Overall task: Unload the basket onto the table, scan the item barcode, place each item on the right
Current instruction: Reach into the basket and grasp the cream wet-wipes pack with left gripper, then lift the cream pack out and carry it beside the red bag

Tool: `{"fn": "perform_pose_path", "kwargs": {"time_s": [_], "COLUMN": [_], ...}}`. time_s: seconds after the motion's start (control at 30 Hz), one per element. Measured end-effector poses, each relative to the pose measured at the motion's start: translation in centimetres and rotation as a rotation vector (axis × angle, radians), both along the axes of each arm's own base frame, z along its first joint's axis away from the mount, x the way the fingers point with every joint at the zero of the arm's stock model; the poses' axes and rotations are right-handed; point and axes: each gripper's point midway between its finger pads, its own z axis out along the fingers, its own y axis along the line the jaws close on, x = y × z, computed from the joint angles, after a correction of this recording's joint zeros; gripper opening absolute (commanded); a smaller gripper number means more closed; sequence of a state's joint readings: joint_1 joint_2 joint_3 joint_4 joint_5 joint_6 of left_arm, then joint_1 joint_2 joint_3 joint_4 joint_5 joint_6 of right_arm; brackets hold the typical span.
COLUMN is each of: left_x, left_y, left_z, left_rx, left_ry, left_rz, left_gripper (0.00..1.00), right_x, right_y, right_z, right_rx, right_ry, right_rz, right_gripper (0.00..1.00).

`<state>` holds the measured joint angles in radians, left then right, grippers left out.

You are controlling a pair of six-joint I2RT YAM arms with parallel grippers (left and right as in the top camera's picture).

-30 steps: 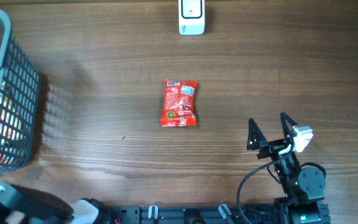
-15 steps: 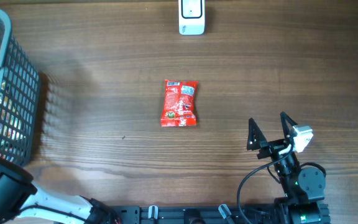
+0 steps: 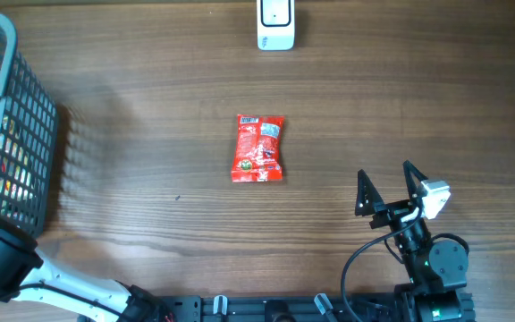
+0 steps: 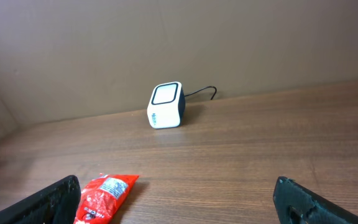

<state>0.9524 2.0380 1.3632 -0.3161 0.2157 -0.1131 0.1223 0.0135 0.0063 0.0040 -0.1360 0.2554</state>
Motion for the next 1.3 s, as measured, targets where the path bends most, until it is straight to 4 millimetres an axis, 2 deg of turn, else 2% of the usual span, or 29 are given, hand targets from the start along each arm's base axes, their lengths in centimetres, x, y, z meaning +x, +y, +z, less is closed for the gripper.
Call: {"fn": "perform_pose_path", "kwargs": {"time_s": [0.03,0.07,0.13,0.17,0.37,0.5,0.57,0.63,0.7,0.77,0.93,1.03,1.17,1.23,1.3], "left_x": [0.1,0.2,0.5,0.6,0.9,0.6,0.4,0.5,0.6,0.4,0.7,1.3,1.1,0.9,0.7], "left_y": [-0.2,-0.3,-0.8,-0.9,-1.2,-1.4,-1.7,-1.9,-2.3,-2.9,-4.8,-6.1,-7.7,-8.3,-8.5], "left_z": [-0.2,-0.4,-0.6,-0.6,-0.4,0.5,1.9,4.8,8.7,11.4,14.3,16.9,20.7,21.5,21.3], "left_rx": [-0.009,-0.017,-0.04,-0.046,-0.06,-0.059,-0.055,-0.024,0.021,0.047,0.028,0.03,0.063,0.063,0.05], "left_ry": [0.0,-0.006,-0.016,-0.02,-0.032,-0.038,-0.056,-0.096,-0.146,-0.178,-0.251,-0.329,-0.402,-0.414,-0.408], "left_rz": [-0.01,-0.014,-0.031,-0.033,-0.046,-0.033,-0.014,0.001,0.005,0.002,-0.044,-0.098,-0.134,-0.141,-0.14], "left_gripper": [0.34,0.27,0.06,0.04,0.04,0.04,0.04,0.04,0.04,0.04,0.04,0.04,0.04,0.04,0.04], "right_x": [0.0,0.0,0.0,0.0,0.0,0.0,0.0,0.0,0.0,0.0,0.0,0.0,0.0,0.0,0.0], "right_y": [0.0,0.0,0.0,0.0,0.0,0.0,0.0,0.0,0.0,0.0,0.0,0.0,0.0,0.0,0.0], "right_z": [0.0,0.0,0.0,0.0,0.0,0.0,0.0,0.0,0.0,0.0,0.0,0.0,0.0,0.0,0.0], "right_rx": [0.0,0.0,0.0,0.0,0.0,0.0,0.0,0.0,0.0,0.0,0.0,0.0,0.0,0.0,0.0], "right_ry": [0.0,0.0,0.0,0.0,0.0,0.0,0.0,0.0,0.0,0.0,0.0,0.0,0.0,0.0,0.0], "right_rz": [0.0,0.0,0.0,0.0,0.0,0.0,0.0,0.0,0.0,0.0,0.0,0.0,0.0,0.0,0.0], "right_gripper": [1.0,1.0,1.0,1.0,1.0,1.0,1.0,1.0,1.0,1.0,1.0,0.99,1.0,1.0,1.0]}}
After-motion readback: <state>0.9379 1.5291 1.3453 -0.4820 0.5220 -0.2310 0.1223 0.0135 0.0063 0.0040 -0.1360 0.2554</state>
